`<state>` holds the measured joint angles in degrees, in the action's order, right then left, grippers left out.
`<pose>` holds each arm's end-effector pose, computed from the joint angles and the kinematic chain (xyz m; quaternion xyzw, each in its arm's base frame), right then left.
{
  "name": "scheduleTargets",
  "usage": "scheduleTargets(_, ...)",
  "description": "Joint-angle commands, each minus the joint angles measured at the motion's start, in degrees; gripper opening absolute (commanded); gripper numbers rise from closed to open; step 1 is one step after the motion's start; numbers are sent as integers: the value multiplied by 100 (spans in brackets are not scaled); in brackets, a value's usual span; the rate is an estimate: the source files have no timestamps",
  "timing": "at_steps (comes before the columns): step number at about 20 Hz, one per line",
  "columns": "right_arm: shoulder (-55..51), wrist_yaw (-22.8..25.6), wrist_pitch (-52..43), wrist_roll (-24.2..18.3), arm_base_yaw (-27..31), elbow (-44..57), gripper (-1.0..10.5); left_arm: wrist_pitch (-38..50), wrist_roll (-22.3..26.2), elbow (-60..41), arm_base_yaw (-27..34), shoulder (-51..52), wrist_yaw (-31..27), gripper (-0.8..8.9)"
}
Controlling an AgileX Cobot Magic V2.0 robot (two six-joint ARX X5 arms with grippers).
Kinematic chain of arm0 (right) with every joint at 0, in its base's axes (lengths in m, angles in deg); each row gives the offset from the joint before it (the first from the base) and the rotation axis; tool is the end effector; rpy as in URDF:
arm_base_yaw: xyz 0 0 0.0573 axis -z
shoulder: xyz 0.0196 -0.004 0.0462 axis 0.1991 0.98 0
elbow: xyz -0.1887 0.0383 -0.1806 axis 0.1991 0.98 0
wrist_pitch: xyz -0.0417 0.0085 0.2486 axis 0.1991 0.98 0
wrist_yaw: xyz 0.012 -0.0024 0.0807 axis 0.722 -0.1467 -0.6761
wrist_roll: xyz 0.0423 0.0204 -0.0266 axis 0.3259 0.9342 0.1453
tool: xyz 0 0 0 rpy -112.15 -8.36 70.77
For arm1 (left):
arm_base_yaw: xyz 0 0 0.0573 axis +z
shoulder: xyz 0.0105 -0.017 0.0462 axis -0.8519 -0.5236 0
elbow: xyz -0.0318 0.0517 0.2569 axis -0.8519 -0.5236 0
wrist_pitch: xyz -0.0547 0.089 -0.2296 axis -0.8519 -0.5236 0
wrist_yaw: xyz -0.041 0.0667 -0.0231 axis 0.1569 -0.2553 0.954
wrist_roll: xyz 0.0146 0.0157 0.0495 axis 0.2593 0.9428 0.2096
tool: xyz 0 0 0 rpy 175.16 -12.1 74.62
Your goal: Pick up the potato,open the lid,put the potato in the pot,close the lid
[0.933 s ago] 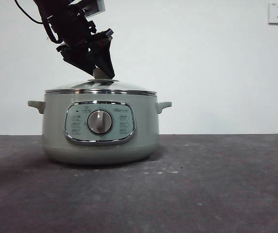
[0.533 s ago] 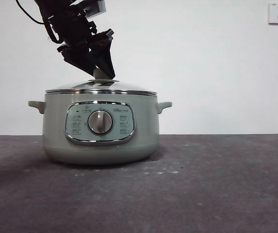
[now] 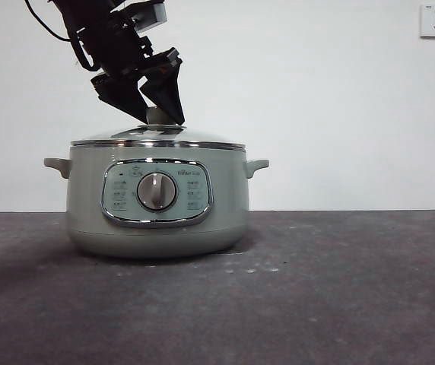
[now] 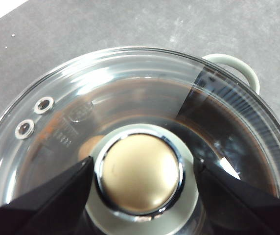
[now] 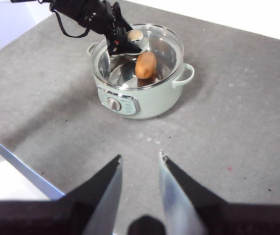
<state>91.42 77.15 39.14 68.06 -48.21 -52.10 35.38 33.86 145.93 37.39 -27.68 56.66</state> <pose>0.0410 0.0316 0.4700 -0.0587 0.2623 0.3090 0.9123 0.3776 -0.1512 0.3093 0.1591 0.3313 -0.3067 0.8780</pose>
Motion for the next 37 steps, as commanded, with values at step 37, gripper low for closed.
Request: scheduleTargets(37,597,240,157,-133,-7,42,2,-4179,-935,3119,-81,2651,2046,-8)
